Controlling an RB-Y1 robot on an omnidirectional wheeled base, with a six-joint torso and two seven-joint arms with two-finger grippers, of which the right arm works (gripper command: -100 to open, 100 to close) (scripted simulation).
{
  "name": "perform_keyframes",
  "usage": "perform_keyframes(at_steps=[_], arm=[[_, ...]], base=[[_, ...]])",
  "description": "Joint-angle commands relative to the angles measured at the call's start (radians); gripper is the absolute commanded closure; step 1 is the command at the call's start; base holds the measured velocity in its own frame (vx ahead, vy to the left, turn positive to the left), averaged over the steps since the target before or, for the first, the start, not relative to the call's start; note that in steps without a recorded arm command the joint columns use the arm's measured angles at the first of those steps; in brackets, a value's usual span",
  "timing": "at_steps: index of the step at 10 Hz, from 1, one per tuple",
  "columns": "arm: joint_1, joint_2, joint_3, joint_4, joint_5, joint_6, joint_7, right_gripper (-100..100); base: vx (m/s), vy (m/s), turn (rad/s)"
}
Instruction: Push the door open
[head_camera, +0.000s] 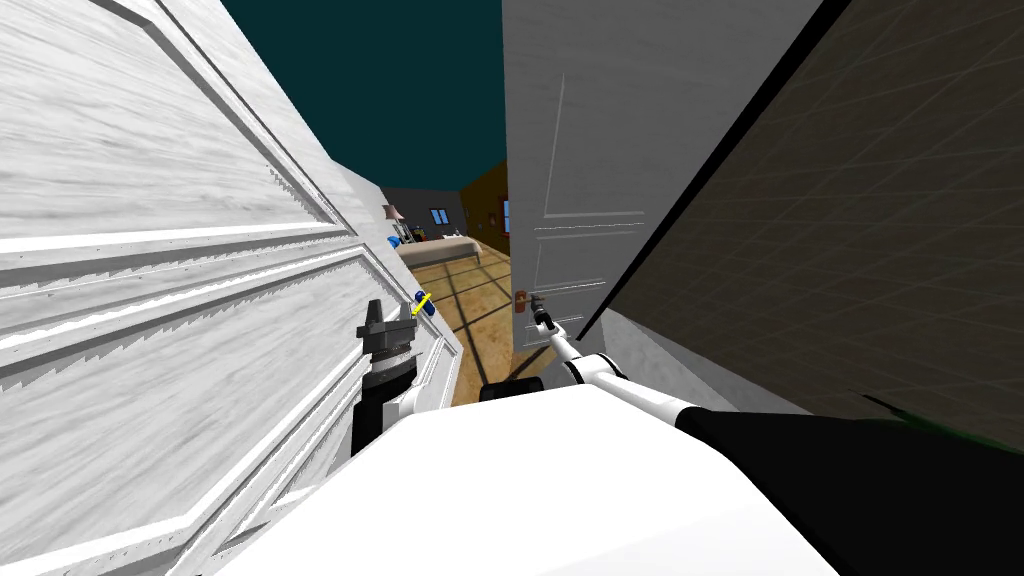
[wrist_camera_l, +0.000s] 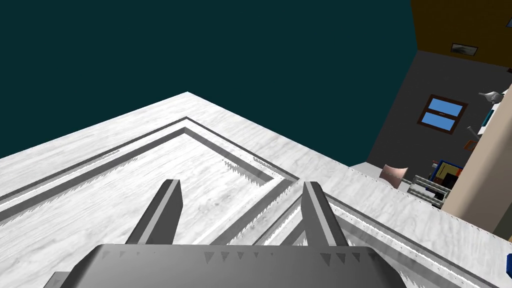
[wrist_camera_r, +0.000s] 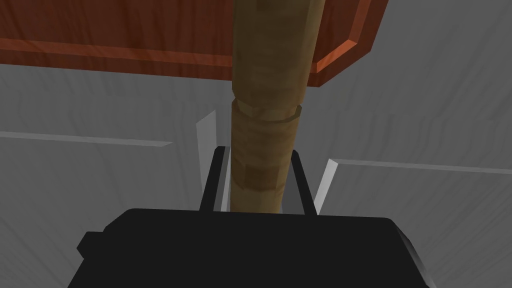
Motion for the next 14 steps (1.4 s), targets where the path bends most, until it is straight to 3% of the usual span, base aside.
perform_keyframes(at_steps=[1,6,7,8,12,14], arm=[[-0.02,-0.012,-0.009,0.03,-0.004,-0.018,-0.003,100],[-0.018,-0.014,-0.043,0.032,-0.015,-0.017,0.01,100],[-0.015,-0.022,-0.044,0.035,-0.015,-0.017,0.008,100],[-0.022,-0.026,-0.07,0.042,-0.032,-0.028,0.04,100],[-0.036,-0.025,-0.117,0.056,-0.066,-0.046,0.106,100],[-0.036,-0.025,-0.117,0.056,-0.066,-0.046,0.106,100]], base=[[0.094,0.08,-0.044],[0.127,0.125,-0.057],[0.057,0.036,-0.039],[0.111,0.014,-0.043],[0.194,0.032,-0.033],[0.085,-0.008,0.004]])
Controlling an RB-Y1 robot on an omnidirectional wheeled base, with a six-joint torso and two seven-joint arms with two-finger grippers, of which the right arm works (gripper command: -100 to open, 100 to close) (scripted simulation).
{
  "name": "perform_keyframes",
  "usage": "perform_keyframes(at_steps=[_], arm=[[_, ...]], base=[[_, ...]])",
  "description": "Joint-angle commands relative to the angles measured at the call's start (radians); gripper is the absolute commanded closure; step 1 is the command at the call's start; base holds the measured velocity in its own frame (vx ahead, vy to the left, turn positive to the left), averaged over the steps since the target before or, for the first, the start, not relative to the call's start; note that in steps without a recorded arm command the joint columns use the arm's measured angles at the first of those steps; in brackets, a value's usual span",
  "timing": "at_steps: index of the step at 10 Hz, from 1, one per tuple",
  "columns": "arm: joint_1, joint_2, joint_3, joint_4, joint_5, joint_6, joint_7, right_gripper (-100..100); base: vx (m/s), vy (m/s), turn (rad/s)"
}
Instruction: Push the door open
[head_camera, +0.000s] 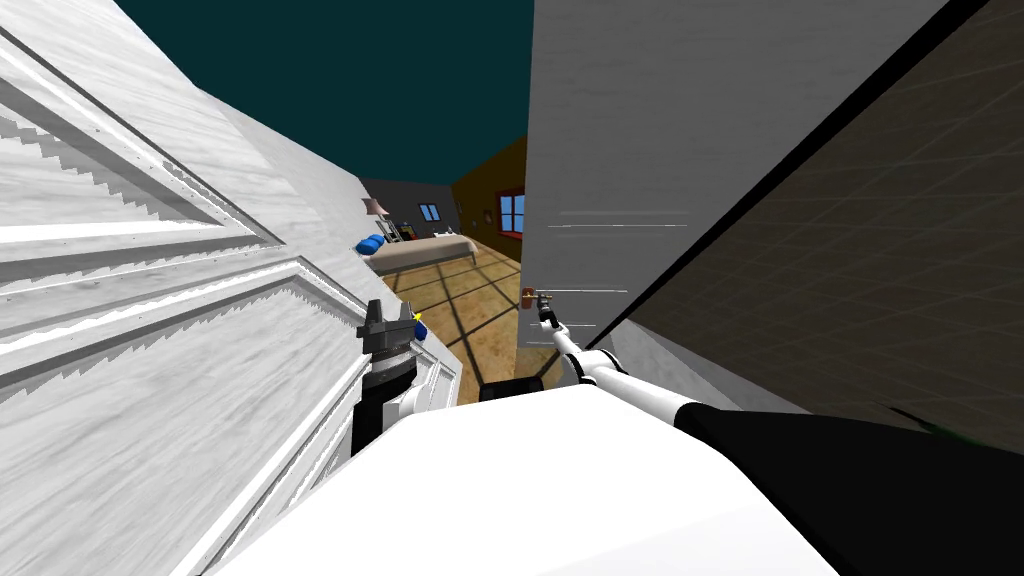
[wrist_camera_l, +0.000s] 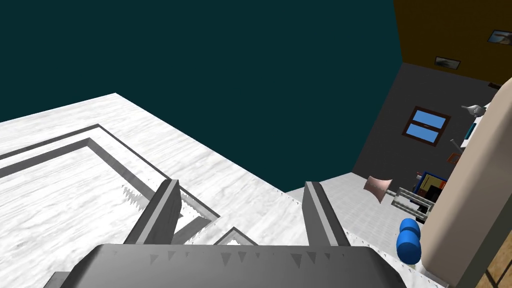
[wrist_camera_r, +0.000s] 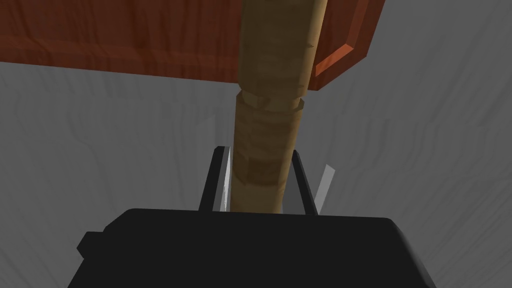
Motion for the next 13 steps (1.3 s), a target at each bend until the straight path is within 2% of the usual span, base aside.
perform_keyframes(at_steps=[1,2,3,5,8,9,10,11,12,13], arm=[[0.015,-0.006,-0.007,-0.029,-0.001,0.017,0.005,100],[0.015,-0.006,-0.007,-0.029,-0.001,0.017,0.005,100],[0.008,-0.004,-0.029,-0.023,-0.017,0.008,0.036,100],[0.002,-0.001,-0.053,-0.016,-0.035,-0.001,0.069,100],[0.002,-0.001,-0.053,-0.016,-0.035,-0.001,0.069,100],[-0.006,0.004,-0.078,-0.008,-0.053,-0.011,0.104,100],[-0.006,0.004,-0.078,-0.008,-0.053,-0.011,0.104,100],[-0.013,0.01,-0.104,0.0,-0.071,-0.021,0.14,100],[-0.013,0.01,-0.104,0.0,-0.071,-0.021,0.14,100],[-0.018,0.014,-0.121,0.005,-0.084,-0.028,0.165,100]], base=[[0.006,-0.007,0.002],[-0.013,-0.004,0.008],[0.066,0.021,-0.045],[0.149,0.036,-0.048],[0.062,0.0,-0.01],[0.094,0.019,-0.032],[0.114,0.019,-0.023],[0.157,0.03,-0.066],[0.137,0.03,-0.044],[0.124,0.02,-0.028]])
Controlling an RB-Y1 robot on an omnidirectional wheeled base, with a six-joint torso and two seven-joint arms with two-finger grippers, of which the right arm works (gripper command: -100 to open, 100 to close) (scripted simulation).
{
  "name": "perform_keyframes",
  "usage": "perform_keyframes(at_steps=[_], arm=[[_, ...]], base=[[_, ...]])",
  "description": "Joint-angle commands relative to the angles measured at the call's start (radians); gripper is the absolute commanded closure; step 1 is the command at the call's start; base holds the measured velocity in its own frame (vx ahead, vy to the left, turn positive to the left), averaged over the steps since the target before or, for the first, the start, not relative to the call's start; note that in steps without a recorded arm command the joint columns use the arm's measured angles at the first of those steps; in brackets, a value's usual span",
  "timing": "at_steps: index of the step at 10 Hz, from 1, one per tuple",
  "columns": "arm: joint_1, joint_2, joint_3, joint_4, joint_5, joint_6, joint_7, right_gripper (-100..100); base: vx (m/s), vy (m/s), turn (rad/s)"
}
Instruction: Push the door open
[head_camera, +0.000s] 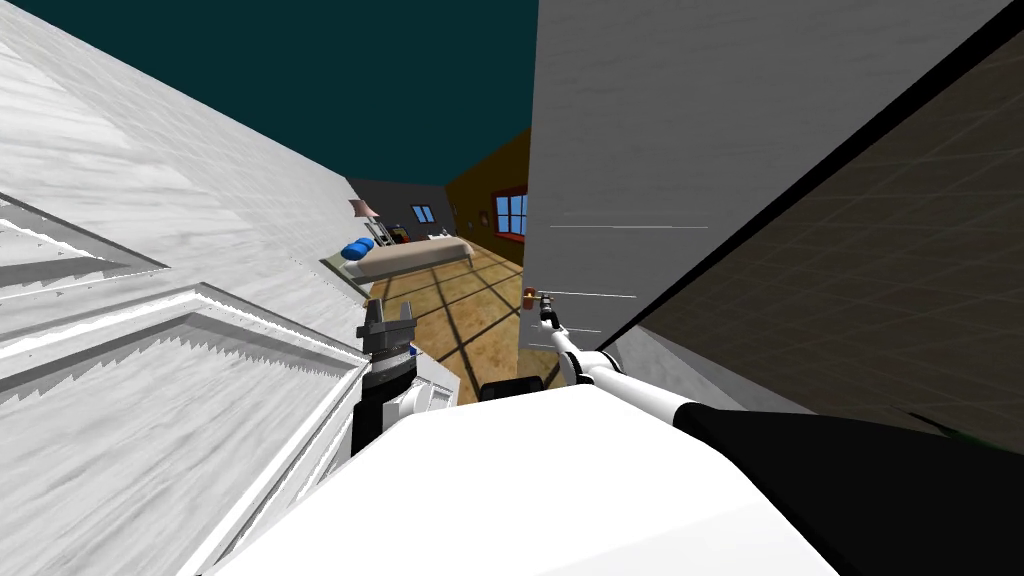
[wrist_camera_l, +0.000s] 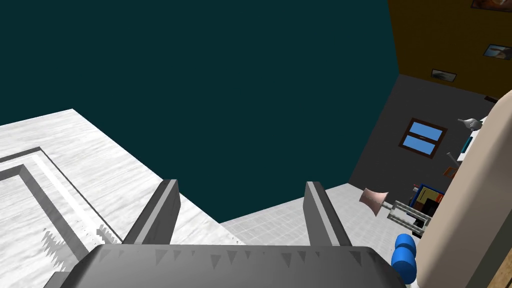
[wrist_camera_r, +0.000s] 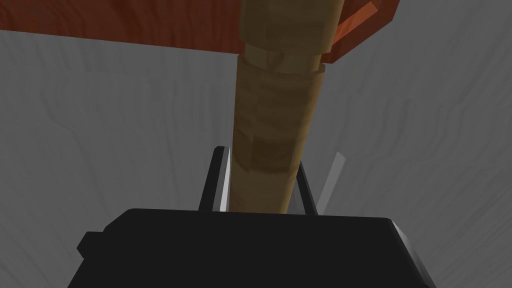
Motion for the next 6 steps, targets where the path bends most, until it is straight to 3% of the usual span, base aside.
perform_keyframes(at_steps=[1,3,5,6], arm=[[-0.012,-0.012,-0.033,-0.005,-0.021,-0.011,0.037,100],[-0.017,-0.005,-0.05,0.0,-0.033,-0.018,0.061,100],[-0.017,-0.005,-0.05,0.0,-0.033,-0.018,0.061,100],[-0.025,0.005,-0.076,0.008,-0.052,-0.028,0.097,100]], base=[[0.186,0.015,-0.062],[0.155,0.039,-0.04],[0.036,0.002,-0.007],[0.093,0.009,-0.03]])
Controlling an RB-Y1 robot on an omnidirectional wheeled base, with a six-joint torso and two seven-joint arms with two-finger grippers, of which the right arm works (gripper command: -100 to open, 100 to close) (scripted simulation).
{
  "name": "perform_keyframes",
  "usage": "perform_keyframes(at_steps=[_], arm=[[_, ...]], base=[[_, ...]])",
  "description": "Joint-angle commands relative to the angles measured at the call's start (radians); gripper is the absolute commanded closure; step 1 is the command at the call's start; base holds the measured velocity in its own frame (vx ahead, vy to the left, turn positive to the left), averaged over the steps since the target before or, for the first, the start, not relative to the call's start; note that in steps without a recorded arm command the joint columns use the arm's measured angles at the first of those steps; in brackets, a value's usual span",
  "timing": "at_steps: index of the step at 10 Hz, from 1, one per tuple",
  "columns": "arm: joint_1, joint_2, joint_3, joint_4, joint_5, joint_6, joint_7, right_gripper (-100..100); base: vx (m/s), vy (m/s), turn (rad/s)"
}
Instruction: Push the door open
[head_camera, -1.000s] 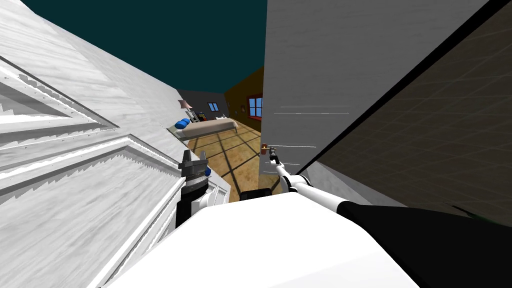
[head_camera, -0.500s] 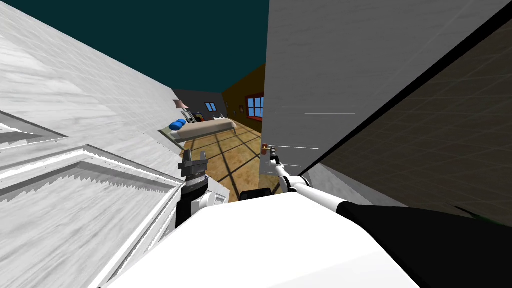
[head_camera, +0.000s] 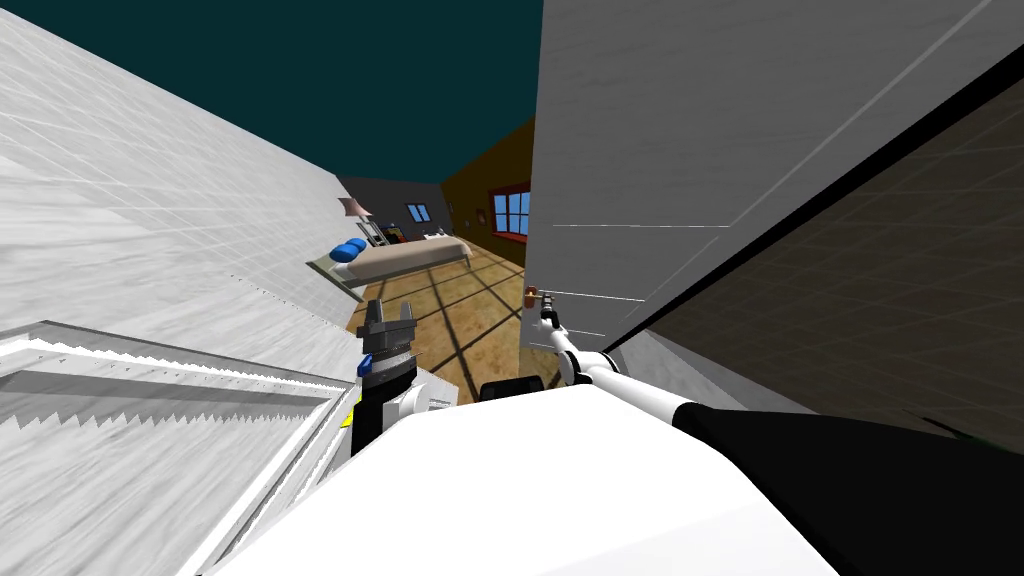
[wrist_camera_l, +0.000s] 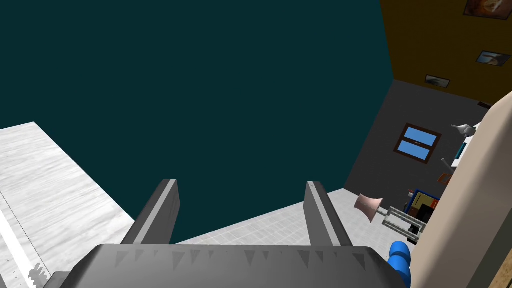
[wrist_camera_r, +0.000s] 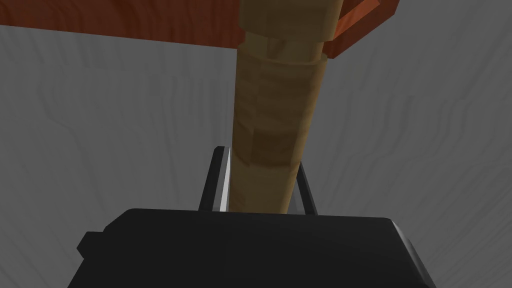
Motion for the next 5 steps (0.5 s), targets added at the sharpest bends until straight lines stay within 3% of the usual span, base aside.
perform_keyframes(at_steps=[1,5], arm=[[-0.019,-0.013,-0.025,0.029,-0.016,-0.028,0.025,100],[-0.032,0.013,-0.07,0.042,-0.049,-0.045,0.088,100]], base=[[0.141,0.041,-0.056],[0.142,0.045,-0.053]])
